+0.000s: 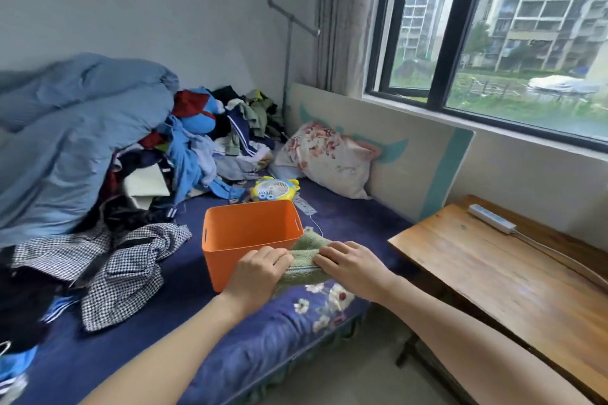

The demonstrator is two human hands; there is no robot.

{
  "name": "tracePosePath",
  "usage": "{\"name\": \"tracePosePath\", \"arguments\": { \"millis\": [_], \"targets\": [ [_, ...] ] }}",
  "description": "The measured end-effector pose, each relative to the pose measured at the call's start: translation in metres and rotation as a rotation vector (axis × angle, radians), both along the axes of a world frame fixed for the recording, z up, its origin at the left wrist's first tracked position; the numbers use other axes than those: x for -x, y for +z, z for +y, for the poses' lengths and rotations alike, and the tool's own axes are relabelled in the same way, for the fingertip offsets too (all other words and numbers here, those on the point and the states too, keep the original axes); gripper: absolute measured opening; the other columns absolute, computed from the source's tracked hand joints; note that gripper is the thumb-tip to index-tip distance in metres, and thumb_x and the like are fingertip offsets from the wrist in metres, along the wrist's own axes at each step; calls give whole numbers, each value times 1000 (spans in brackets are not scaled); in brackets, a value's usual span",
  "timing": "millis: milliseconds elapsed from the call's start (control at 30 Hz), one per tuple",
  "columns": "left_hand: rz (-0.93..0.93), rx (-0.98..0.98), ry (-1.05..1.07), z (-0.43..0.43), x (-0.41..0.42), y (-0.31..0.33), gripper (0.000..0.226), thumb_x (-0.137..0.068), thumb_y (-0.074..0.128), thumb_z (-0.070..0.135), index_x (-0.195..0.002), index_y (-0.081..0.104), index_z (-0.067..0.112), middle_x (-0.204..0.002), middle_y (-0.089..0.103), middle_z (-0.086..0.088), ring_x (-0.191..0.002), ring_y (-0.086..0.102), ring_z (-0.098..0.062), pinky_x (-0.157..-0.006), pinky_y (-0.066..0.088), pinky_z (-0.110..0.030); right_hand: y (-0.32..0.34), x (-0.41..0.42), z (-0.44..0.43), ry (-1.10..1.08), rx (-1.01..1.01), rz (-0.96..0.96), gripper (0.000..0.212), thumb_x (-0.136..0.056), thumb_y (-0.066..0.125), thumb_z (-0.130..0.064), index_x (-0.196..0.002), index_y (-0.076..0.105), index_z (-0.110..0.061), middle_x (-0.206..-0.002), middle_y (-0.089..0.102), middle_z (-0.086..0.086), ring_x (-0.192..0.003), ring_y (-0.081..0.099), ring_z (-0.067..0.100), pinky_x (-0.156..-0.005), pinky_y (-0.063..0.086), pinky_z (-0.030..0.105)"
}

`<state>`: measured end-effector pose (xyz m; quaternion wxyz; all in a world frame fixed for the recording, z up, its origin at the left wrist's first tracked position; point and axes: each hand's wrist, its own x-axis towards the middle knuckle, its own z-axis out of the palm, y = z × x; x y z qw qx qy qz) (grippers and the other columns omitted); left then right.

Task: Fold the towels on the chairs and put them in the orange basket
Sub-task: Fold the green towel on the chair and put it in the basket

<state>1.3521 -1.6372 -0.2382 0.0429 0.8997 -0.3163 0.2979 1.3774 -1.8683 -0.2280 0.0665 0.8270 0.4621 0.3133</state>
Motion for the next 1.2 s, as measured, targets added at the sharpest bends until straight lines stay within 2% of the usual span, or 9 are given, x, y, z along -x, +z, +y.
{"name": "tracePosePath", "arguments": {
  "millis": [200, 333, 500, 567, 633, 700, 900, 1067, 1200],
  "targets": [
    [38, 2, 78, 57, -7, -15, 35, -64, 36, 17, -97, 47, 22, -88, 71, 4, -70, 68, -15, -52, 51, -19, -10, -17, 60, 90, -11, -12, 21, -74, 65, -14, -95, 65, -17, -86, 65, -5, -75, 62, 14, -61, 48, 24],
    [69, -20, 124, 66, -16, -29, 33, -66, 36, 15, -97, 47, 22, -88, 71, 5, -69, 67, -15, -51, 50, -19, -21, -36, 69, 124, 5, 17, 22, -80, 50, -16, -96, 66, -17, -87, 67, -4, -78, 64, 14, -66, 49, 24],
    [103, 0, 182, 63, -43, -33, 30, -66, 37, 18, -94, 46, 22, -84, 70, 6, -67, 67, -15, -50, 50, -18, -27, -79, 75, 197, -9, 29, 26, -82, 43, -13, -93, 66, -15, -83, 67, -2, -73, 64, 17, -55, 50, 25],
    [116, 4, 195, 58, -60, -32, 34, -63, 55, 16, -94, 46, 22, -85, 71, 6, -69, 67, -15, -52, 51, -18, -27, -104, 71, 216, -19, 52, 22, -84, 43, -15, -97, 61, -15, -85, 66, -2, -76, 65, 18, -54, 51, 27],
    [150, 5, 208, 53, -77, -30, 60, -45, 79, 14, -95, 48, 22, -87, 70, 6, -70, 67, -15, -54, 51, -18, -29, -126, 66, 220, -35, 78, 20, -84, 44, -16, -101, 56, -16, -88, 67, -2, -79, 65, 18, -56, 52, 27],
    [170, 15, 237, 46, -89, -32, 68, -36, 85, 17, -93, 50, 22, -86, 70, 6, -70, 67, -14, -54, 51, -17, -36, -144, 61, 239, -39, 113, 20, -84, 45, -17, -102, 54, -16, -89, 66, -2, -79, 65, 18, -56, 52, 27],
    [283, 57, 295, 33, -108, -65, 80, -26, 83, 5, -94, 46, 25, -84, 69, 11, -67, 66, -10, -49, 49, -16, -60, -181, 56, 293, 18, 158, 20, -81, 46, -16, -96, 59, -18, -83, 65, -5, -73, 63, 16, -54, 50, 25],
    [321, 40, 364, 42, -130, -75, 80, -27, 81, 1, -95, 46, 25, -85, 69, 10, -68, 67, -11, -49, 50, -18, -79, -205, 67, 273, 11, 233, 24, -81, 45, -21, -92, 65, -19, -84, 66, -6, -71, 63, 14, -52, 47, 22],
    [319, 33, 360, 64, -148, -88, 73, -31, 78, -1, -95, 51, 22, -87, 68, 9, -71, 66, -12, -51, 50, -20, -94, -226, 87, 315, 36, 282, 19, -83, 48, -23, -94, 63, -18, -85, 66, -5, -73, 64, 16, -52, 49, 24]
  ]
}}
